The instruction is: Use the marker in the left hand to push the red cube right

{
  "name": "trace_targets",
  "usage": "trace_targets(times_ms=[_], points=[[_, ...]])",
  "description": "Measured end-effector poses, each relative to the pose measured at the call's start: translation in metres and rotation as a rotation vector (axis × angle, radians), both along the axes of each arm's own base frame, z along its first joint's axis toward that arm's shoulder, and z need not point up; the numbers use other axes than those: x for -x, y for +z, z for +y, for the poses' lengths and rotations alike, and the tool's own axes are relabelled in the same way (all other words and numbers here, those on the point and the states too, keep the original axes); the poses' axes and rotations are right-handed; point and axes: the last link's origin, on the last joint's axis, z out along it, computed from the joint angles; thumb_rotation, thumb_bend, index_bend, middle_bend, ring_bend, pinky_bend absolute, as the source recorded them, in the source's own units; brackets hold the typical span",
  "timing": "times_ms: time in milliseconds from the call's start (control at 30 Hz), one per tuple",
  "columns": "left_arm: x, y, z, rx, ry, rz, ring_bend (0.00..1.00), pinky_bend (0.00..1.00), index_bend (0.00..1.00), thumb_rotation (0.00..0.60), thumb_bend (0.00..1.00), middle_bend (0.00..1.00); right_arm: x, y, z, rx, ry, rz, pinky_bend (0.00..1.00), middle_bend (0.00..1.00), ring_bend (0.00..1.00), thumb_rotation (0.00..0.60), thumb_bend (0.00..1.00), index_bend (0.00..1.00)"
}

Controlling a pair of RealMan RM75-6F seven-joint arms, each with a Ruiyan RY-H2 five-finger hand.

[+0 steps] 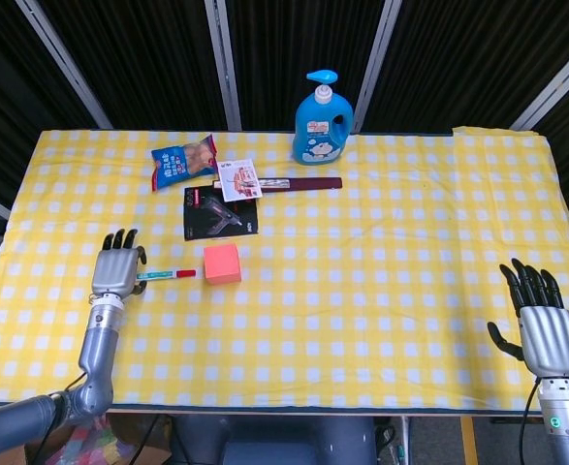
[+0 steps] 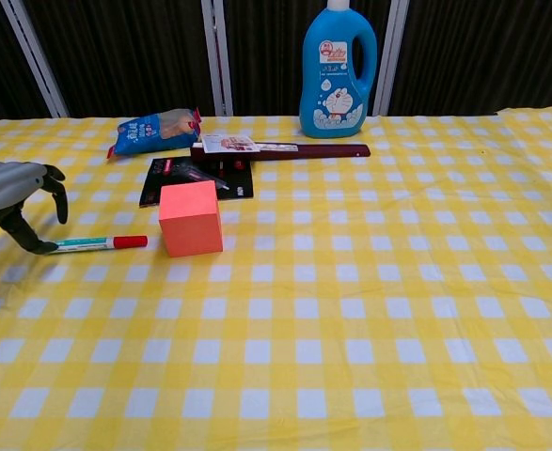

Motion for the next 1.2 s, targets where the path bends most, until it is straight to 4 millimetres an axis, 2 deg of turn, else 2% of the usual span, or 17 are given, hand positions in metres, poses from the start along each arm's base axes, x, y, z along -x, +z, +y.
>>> trace_targets(times_ms=[267, 567, 800, 1067, 1200], points=[[-0.002, -0.017, 0.005, 0.018, 0.016, -0.001, 0.00, 0.08, 0.45, 0.600, 0.34, 0.06, 0.000, 0.000, 0.000, -0.001, 0.000, -0.007, 0.00, 0.00, 0.00, 0.600, 0.38, 0.00], [-0.005, -0.025, 0.007, 0.013, 0.016, -0.006, 0.00, 0.08, 0.54, 0.600, 0.48, 0.09, 0.000, 0.001, 0.000, 0.000, 0.001, -0.014, 0.00, 0.00, 0.00, 0.600, 0.38, 0.00], [-0.005, -0.021, 0.006, -0.003, 0.008, -0.014, 0.00, 0.08, 0.55, 0.600, 0.51, 0.09, -0.001, 0.001, 0.000, 0.001, 0.004, -0.015, 0.00, 0.00, 0.00, 0.600, 0.38, 0.00], [-0.003, -0.001, 0.007, -0.037, -0.013, -0.017, 0.00, 0.08, 0.55, 0.600, 0.51, 0.10, -0.001, 0.001, 0.000, 0.002, 0.005, -0.018, 0.00, 0.00, 0.00, 0.600, 0.38, 0.00], [-0.003, 0.002, 0.009, -0.035, -0.005, -0.020, 0.00, 0.08, 0.55, 0.600, 0.51, 0.10, -0.002, 0.001, 0.000, 0.003, 0.005, -0.020, 0.00, 0.00, 0.00, 0.600, 0.38, 0.00]])
